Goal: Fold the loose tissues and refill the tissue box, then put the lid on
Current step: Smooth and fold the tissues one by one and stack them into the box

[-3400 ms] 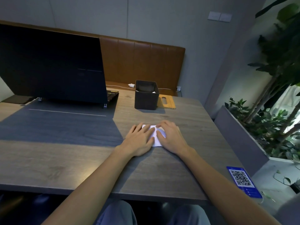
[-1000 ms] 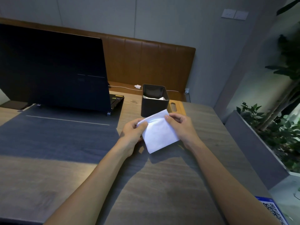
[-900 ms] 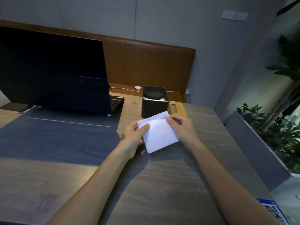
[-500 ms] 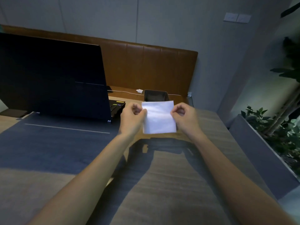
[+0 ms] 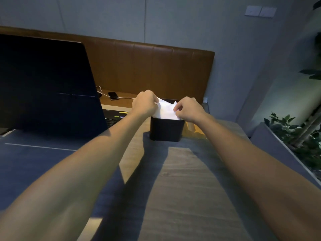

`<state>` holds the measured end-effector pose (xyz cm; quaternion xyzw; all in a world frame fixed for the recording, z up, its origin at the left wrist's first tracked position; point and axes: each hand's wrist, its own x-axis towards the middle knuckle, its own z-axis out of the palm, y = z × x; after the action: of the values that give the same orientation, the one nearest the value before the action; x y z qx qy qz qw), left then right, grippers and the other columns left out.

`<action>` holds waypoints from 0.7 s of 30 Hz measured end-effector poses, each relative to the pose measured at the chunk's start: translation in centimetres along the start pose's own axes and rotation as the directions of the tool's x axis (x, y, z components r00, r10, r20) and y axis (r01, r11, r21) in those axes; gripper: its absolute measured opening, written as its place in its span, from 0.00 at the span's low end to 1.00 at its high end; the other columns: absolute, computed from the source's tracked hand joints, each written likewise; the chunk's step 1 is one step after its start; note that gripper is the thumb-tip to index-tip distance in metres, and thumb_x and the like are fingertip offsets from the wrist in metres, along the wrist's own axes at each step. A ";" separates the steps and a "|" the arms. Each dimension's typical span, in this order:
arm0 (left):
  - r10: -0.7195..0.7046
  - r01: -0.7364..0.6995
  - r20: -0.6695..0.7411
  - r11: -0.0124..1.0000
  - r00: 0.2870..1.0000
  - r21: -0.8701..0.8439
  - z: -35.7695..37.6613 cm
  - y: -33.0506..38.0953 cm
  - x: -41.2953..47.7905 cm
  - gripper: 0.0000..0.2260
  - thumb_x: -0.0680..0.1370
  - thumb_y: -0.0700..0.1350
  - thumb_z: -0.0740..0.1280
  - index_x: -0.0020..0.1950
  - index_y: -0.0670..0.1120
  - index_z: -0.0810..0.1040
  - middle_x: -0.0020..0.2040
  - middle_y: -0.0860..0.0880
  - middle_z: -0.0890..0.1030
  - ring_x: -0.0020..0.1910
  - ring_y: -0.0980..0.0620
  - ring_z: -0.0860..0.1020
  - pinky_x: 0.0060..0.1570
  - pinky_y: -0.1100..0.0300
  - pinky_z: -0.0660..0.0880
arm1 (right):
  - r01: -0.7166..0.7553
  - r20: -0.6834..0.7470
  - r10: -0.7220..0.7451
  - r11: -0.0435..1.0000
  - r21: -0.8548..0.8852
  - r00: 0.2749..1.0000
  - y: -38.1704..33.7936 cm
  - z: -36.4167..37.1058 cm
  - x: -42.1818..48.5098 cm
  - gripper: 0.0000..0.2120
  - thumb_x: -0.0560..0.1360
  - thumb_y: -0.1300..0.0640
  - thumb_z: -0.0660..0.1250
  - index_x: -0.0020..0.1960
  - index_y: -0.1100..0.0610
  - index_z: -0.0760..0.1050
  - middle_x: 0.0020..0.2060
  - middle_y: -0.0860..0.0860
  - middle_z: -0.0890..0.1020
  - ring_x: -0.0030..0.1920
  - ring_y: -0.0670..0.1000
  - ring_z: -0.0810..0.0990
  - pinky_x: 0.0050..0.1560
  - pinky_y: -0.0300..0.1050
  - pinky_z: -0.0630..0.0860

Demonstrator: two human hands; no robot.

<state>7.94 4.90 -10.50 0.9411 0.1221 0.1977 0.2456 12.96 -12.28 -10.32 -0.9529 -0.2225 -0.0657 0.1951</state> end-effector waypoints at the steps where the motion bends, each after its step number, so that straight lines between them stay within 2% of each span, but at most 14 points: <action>1: 0.015 -0.017 0.039 0.998 0.999 0.055 0.2 0.1 0.4 0.10 0.79 0.43 0.72 0.59 0.47 0.84 0.57 0.48 0.83 0.52 0.48 0.80 0.54 0.53 0.81 | 0.009 0.027 -0.008 0.999 -0.040 1.000 -0.1 0.2 0.3 0.10 0.73 0.63 0.68 0.44 0.53 0.86 0.44 0.50 0.85 0.45 0.52 0.82 0.49 0.54 0.83; 5: 0.057 -0.095 0.173 0.970 0.983 0.224 0.8 0.6 0.9 0.10 0.77 0.45 0.73 0.58 0.47 0.83 0.53 0.47 0.82 0.51 0.48 0.78 0.61 0.49 0.76 | 0.059 0.132 -0.040 0.988 -0.146 0.991 -0.4 0.7 1.4 0.08 0.75 0.62 0.70 0.51 0.55 0.85 0.46 0.51 0.84 0.45 0.53 0.83 0.49 0.52 0.83; 8: 0.058 -0.106 0.192 0.964 0.980 0.245 1.3 0.6 1.1 0.10 0.77 0.46 0.74 0.57 0.48 0.84 0.53 0.47 0.83 0.52 0.48 0.78 0.63 0.47 0.74 | 0.118 0.262 -0.066 0.975 -0.189 0.963 -0.3 0.5 2.0 0.08 0.75 0.61 0.70 0.53 0.55 0.84 0.49 0.52 0.83 0.48 0.54 0.82 0.53 0.54 0.83; 11: 0.073 -0.127 0.205 0.957 0.976 0.261 1.3 0.7 1.1 0.09 0.77 0.45 0.74 0.57 0.49 0.84 0.53 0.48 0.83 0.50 0.49 0.76 0.62 0.47 0.75 | 0.140 0.299 -0.083 0.975 -0.172 0.951 0.0 0.5 2.1 0.08 0.77 0.60 0.70 0.55 0.54 0.83 0.52 0.52 0.83 0.51 0.53 0.81 0.55 0.52 0.82; 14: 0.082 -0.124 0.190 0.967 0.978 0.223 1.4 0.5 1.0 0.12 0.76 0.45 0.74 0.59 0.50 0.82 0.56 0.47 0.82 0.52 0.49 0.78 0.56 0.52 0.78 | 0.143 0.178 -0.118 0.980 -0.136 0.977 0.1 0.6 1.4 0.07 0.78 0.59 0.68 0.55 0.53 0.81 0.52 0.51 0.82 0.49 0.51 0.80 0.53 0.48 0.82; 17: 0.063 -0.063 0.002 0.993 0.998 0.101 1.8 0.3 0.3 0.16 0.78 0.46 0.73 0.64 0.51 0.77 0.64 0.47 0.74 0.61 0.46 0.74 0.56 0.54 0.75 | 0.154 -0.065 -0.157 0.987 -0.048 0.985 0.8 0.6 0.2 0.07 0.80 0.55 0.64 0.57 0.53 0.78 0.55 0.49 0.76 0.51 0.49 0.77 0.51 0.44 0.77; 19: -0.024 0.014 -0.119 0.996 0.993 -0.086 2.2 0.0 -0.5 0.16 0.79 0.48 0.70 0.66 0.52 0.74 0.67 0.47 0.72 0.64 0.46 0.73 0.57 0.54 0.74 | 0.142 -0.192 -0.133 0.989 0.035 0.972 1.6 0.8 -0.7 0.10 0.81 0.53 0.61 0.58 0.53 0.77 0.55 0.49 0.77 0.52 0.50 0.77 0.53 0.48 0.77; 21: -0.119 0.079 -0.099 0.938 0.988 -0.338 2.5 -0.4 -1.6 0.18 0.80 0.53 0.68 0.68 0.51 0.74 0.66 0.47 0.74 0.64 0.46 0.74 0.60 0.52 0.74 | 0.086 -0.240 -0.056 0.990 0.113 0.969 2.5 1.0 -1.5 0.10 0.81 0.54 0.59 0.58 0.54 0.76 0.54 0.50 0.79 0.52 0.51 0.79 0.53 0.52 0.78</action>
<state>7.60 3.66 -13.21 0.8654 0.1486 0.2581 0.4031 12.74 -14.52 -12.39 -0.9160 -0.2354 -0.1717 0.2759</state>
